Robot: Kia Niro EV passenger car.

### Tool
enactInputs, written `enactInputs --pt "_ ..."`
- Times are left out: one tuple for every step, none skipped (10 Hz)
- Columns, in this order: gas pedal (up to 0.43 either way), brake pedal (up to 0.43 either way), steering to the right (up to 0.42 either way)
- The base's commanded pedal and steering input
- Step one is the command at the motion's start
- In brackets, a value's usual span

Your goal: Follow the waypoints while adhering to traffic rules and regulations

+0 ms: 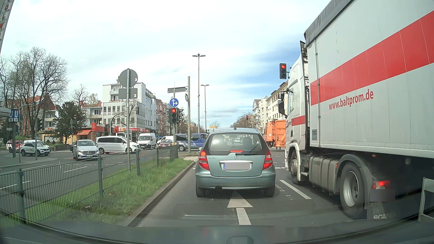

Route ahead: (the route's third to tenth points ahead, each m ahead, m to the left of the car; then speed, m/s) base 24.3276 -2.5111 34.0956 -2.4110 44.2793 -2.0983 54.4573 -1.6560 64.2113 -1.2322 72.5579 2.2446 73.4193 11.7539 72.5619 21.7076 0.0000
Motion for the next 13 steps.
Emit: enactInputs --pt "0.0 0.0 0.002" --pt "0.0 0.0 0.002" --pt "0.0 0.0 0.002" --pt "0.0 0.0 0.002" --pt "0.0 0.0 0.002" --pt "0.0 0.0 0.002" --pt "0.0 0.0 0.002" --pt "0.0 0.0 0.002" --pt "0.0 0.0 0.002" --pt "0.0 0.0 0.002" --pt "0.0 0.0 0.002" --pt "0.0 0.0 0.002" --pt "0.0 0.0 0.002"
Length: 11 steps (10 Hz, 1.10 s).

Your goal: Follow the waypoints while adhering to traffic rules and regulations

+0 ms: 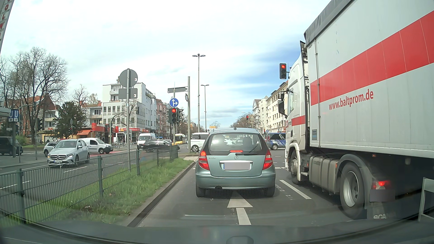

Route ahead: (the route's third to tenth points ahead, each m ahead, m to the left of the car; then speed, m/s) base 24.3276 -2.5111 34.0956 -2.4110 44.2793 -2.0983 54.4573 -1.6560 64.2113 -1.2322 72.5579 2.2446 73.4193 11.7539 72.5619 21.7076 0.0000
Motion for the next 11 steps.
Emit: enactInputs --pt "0.0 0.0 0.002" --pt "0.0 0.0 0.002" --pt "0.0 0.0 0.002" --pt "0.0 0.0 0.002" --pt "0.0 0.0 0.002" --pt "0.0 0.0 0.002" --pt "0.0 0.0 0.002" --pt "0.0 0.0 0.002" --pt "0.0 0.0 0.002" --pt "0.0 0.0 0.002" --pt "0.0 0.0 0.002"
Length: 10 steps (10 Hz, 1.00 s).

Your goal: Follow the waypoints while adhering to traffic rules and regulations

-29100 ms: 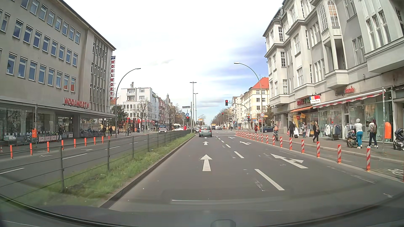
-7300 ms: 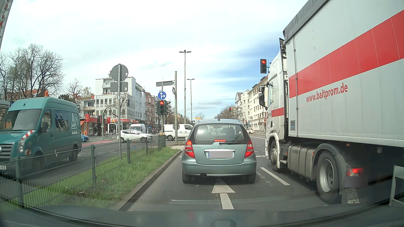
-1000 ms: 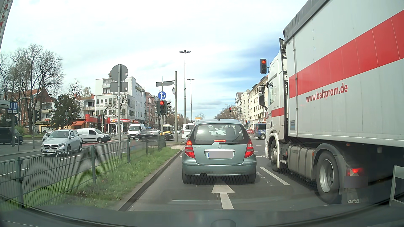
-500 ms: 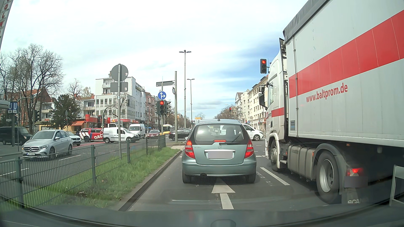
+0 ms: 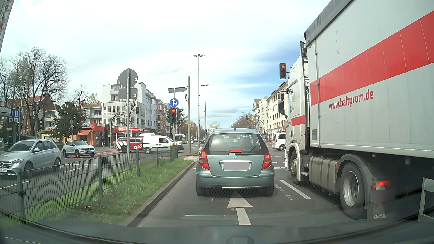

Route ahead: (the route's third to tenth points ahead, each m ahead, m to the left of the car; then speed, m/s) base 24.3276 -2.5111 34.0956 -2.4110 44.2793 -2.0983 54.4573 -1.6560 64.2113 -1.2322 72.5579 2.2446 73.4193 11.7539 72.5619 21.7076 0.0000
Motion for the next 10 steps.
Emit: enactInputs --pt "0.0 0.0 0.002" --pt "0.0 0.0 0.002" --pt "0.0 0.0 0.002" --pt "0.0 0.0 0.002" --pt "0.0 0.0 0.002" --pt "0.0 0.0 0.002" --pt "0.0 0.0 0.002" --pt "0.0 0.0 0.002" --pt "0.0 0.0 0.002" --pt "0.0 0.0 0.002"
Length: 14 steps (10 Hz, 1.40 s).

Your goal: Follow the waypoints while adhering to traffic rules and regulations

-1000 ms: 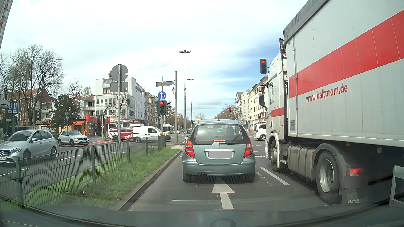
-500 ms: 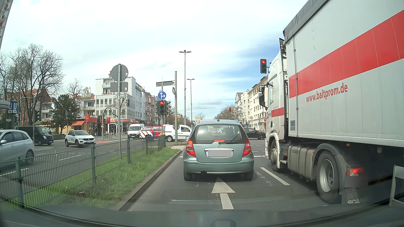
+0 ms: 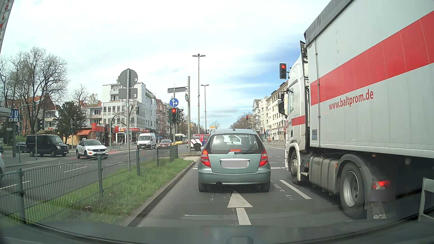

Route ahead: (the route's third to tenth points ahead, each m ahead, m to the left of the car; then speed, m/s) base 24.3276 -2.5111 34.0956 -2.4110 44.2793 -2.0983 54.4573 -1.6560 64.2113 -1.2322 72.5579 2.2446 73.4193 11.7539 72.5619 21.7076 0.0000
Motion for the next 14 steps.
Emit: enactInputs --pt "0.0 0.0 0.002" --pt "0.0 0.0 0.002" --pt "0.0 0.0 0.002" --pt "0.0 0.0 0.002" --pt "0.0 0.0 0.002" --pt "0.0 0.0 0.002" --pt "0.0 0.0 0.002" --pt "0.0 0.0 0.002" --pt "0.0 0.0 0.002" --pt "0.0 0.0 0.002" --pt "0.0 0.0 0.002" --pt "0.0 0.0 0.002" --pt "0.0 0.0 0.002" --pt "0.0 0.0 0.002"
